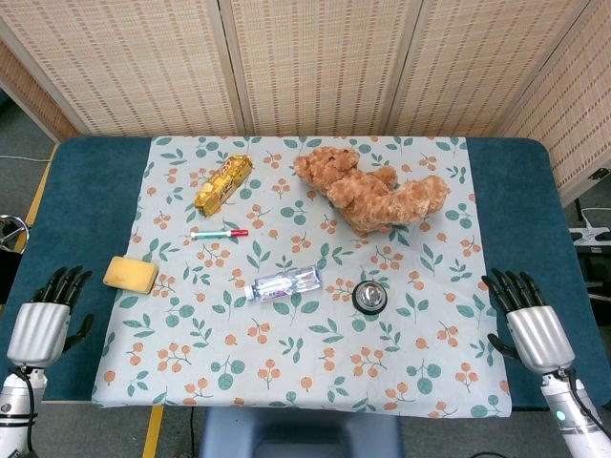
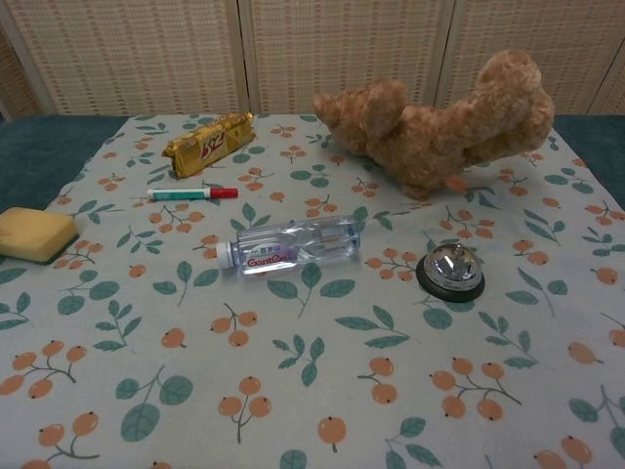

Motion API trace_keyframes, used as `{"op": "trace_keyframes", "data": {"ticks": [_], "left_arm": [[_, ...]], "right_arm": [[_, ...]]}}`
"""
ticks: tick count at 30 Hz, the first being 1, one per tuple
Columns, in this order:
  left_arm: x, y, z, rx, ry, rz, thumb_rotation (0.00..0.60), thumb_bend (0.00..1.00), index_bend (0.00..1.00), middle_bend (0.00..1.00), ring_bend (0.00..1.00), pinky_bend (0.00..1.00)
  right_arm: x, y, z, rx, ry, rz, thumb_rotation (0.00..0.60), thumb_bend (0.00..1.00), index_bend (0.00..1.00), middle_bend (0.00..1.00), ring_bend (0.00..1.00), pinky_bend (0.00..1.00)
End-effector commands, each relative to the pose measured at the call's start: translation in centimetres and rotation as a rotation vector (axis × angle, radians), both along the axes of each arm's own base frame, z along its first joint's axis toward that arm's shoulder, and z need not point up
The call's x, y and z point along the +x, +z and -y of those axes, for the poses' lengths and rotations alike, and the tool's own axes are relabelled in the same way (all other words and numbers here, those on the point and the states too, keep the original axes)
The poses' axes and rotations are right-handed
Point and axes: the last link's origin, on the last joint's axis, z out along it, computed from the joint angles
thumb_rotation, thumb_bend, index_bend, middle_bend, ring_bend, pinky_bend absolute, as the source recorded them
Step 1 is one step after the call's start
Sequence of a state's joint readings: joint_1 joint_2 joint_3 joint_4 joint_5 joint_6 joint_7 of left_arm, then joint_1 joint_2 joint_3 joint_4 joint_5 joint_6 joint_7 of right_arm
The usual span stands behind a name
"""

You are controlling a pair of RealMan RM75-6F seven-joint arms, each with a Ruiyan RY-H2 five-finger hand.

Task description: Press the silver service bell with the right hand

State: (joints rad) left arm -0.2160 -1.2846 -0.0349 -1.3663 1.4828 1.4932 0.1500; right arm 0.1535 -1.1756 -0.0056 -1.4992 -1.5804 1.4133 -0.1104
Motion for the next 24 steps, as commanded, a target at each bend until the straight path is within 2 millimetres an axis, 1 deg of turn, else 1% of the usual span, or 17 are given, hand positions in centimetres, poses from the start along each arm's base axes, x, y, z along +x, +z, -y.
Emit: {"op": "trace_keyframes", "data": {"ticks": [1, 8, 12, 13, 17, 19, 21, 24], "left_arm": [[0.1, 0.0, 0.1, -0.001, -0.001, 0.000, 0.600, 0.37, 0.14, 0.12, 0.10, 0.37], [0.3, -0.2, 0.1, -0.018, -0.011, 0.007, 0.600, 0.37, 0.14, 0.12, 0.11, 0.37], [0.2, -0.2, 0.1, -0.027, -0.012, 0.013, 0.600, 0.37, 0.14, 0.12, 0.10, 0.37], [0.2, -0.2, 0.1, -0.029, -0.011, 0.015, 0.600, 0.37, 0.14, 0.12, 0.10, 0.37], [0.3, 0.2, 0.2, -0.018, -0.002, 0.034, 0.600, 0.37, 0.14, 0.12, 0.10, 0.37], [0.3, 0.4, 0.3, -0.001, -0.001, 0.035, 0.600, 0.37, 0.14, 0.12, 0.11, 0.37], [0.4, 0.5, 0.3, 0.004, -0.003, 0.029, 0.600, 0.37, 0.15, 0.13, 0.11, 0.37], [0.3, 0.4, 0.4, -0.002, 0.002, 0.032, 0.600, 0.37, 0.15, 0.13, 0.10, 0.37]], "right_arm": [[0.0, -0.1, 0.1, 0.016, -0.003, 0.000, 0.600, 0.13, 0.00, 0.00, 0.00, 0.01], [0.2, -0.4, 0.4, 0.048, -0.006, 0.024, 0.600, 0.13, 0.00, 0.00, 0.00, 0.01], [0.1, -1.2, 0.6, 0.066, 0.020, 0.008, 0.600, 0.15, 0.00, 0.00, 0.00, 0.01], [0.1, -1.5, 0.7, 0.067, 0.025, 0.012, 0.600, 0.18, 0.00, 0.00, 0.00, 0.01], [0.3, -2.6, 1.2, 0.097, 0.053, 0.041, 0.600, 0.38, 0.00, 0.00, 0.00, 0.00], [0.6, -3.2, 1.9, 0.120, 0.070, 0.067, 0.600, 0.48, 0.00, 0.00, 0.00, 0.00], [1.1, -3.9, 2.8, 0.139, 0.094, 0.092, 0.600, 0.58, 0.00, 0.00, 0.00, 0.00], [2.3, -5.7, 5.0, 0.184, 0.132, 0.112, 0.600, 0.69, 0.00, 0.00, 0.00, 0.00]]}}
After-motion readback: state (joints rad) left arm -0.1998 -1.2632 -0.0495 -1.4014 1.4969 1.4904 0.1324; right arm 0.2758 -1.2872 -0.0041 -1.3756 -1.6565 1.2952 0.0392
